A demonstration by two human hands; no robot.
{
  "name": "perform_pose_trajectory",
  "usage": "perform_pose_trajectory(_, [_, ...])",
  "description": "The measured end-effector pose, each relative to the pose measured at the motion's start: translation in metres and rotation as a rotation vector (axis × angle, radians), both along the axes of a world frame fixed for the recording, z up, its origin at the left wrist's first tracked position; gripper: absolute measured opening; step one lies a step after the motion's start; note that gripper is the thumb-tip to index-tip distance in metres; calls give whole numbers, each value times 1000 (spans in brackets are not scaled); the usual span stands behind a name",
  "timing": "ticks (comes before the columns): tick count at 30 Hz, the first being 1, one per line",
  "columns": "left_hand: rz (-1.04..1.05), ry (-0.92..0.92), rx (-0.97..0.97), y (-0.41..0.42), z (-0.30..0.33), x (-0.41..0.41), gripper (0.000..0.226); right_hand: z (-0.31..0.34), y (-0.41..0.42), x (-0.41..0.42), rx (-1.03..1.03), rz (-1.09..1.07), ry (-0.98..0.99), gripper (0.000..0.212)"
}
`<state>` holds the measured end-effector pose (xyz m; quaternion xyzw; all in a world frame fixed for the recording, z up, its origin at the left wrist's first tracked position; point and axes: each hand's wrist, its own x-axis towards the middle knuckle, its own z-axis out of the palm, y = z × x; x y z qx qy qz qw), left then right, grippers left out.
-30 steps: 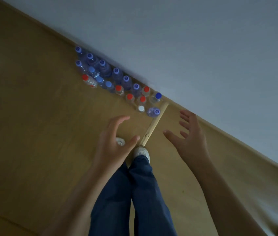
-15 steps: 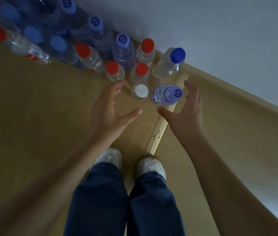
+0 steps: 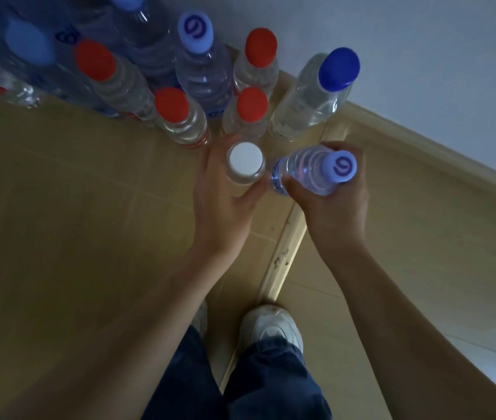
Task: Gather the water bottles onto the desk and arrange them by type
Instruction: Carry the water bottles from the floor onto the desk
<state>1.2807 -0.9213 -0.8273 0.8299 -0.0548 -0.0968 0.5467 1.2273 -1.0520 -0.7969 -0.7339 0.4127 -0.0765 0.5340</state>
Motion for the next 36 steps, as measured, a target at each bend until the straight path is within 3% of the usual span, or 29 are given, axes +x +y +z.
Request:
perform_pose_trajectory(6, [-42,24,57,31,91,-8,50,71,16,-20,61,10,7,57])
perform_pose_trajectory(15, [-74,52,75,55,341,-11,52,292,40,-44,82,69,14,56])
perform_pose_trajectory(27, [-480,-80,44,3,645,-26,56,593,32,-128,-11,-163,-116,62])
perform_pose_trajectory(30, [-606,-202,28,-13,714,-50,55,664,29,-169,-82,-267,-147,63])
perform_pose_trajectory(36, [-877,-265,-41,-55,818,-129,61,777,31,-280,-237,-515,-192,59])
